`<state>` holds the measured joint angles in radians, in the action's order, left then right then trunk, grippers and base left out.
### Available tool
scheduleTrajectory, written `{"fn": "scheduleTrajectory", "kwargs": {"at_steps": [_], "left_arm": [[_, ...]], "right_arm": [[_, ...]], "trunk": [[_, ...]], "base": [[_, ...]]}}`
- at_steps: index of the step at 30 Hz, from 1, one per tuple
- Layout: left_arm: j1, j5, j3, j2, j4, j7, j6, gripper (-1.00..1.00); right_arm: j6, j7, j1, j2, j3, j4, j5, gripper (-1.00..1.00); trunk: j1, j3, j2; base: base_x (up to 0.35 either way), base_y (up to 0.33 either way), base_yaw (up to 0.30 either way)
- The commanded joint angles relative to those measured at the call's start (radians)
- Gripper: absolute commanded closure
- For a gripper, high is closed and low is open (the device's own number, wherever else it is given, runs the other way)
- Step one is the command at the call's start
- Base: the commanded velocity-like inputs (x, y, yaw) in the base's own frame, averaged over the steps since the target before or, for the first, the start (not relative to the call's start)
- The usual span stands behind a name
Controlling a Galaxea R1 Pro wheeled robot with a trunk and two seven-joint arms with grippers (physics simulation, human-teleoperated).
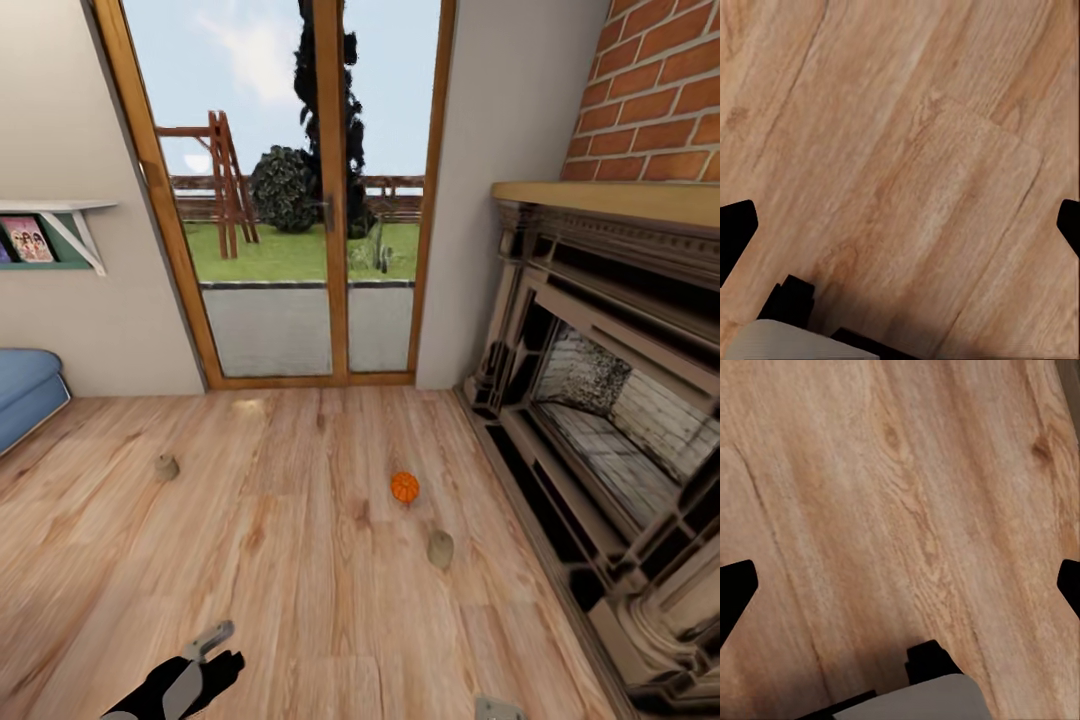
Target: Place each of the two pumpkins and all three candles from the living room inside a cabinet in the living room (use any cabinet), then make sure every cabinet is closed, and position the cauldron so it is next to a table in the living room.
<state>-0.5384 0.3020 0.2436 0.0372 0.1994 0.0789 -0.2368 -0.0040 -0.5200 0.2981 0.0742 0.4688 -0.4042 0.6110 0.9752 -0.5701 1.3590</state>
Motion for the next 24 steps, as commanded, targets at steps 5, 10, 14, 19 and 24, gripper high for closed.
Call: {"fn": "scheduleTrajectory", "kwargs": {"at_steps": [5,10,14,19,24], "left_arm": [[-0.004,0.0,0.002,0.001,0.014,-0.024,-0.097,-1.0],[-0.019,-0.001,-0.004,0.001,0.167,-0.025,-0.329,-1.0],[-0.02,-0.002,-0.01,-0.001,0.347,-0.021,-0.526,-1.0],[-0.02,-0.002,-0.01,-0.005,0.407,-0.015,-0.584,-1.0],[-0.02,-0.003,-0.009,-0.004,0.413,-0.014,-0.589,-1.0]], "right_arm": [[0.129,0.012,0.055,0.002,-0.004,-0.026,0.003,-1.0],[0.415,0.014,0.215,0.01,-0.047,-0.07,0.018,-1.0],[0.538,0.013,0.29,0.012,-0.179,-0.078,0.02,-1.0],[0.604,0.002,0.329,0.016,-0.239,-0.085,0.013,-1.0],[0.649,-0.012,0.349,0.025,-0.244,-0.089,0.007,-1.0]], "trunk": [[0.0,0.0,0.0],[0.0,0.0,0.0],[0.0,0.0,0.0],[0.0,0.0,0.0],[0.0,0.0,0.0]], "base": [[0.315,0.0,0.0],[0.243,0.0,0.0],[0.071,0.0,0.0],[0.098,0.0,0.0],[0.186,0.0,0.0]]}}
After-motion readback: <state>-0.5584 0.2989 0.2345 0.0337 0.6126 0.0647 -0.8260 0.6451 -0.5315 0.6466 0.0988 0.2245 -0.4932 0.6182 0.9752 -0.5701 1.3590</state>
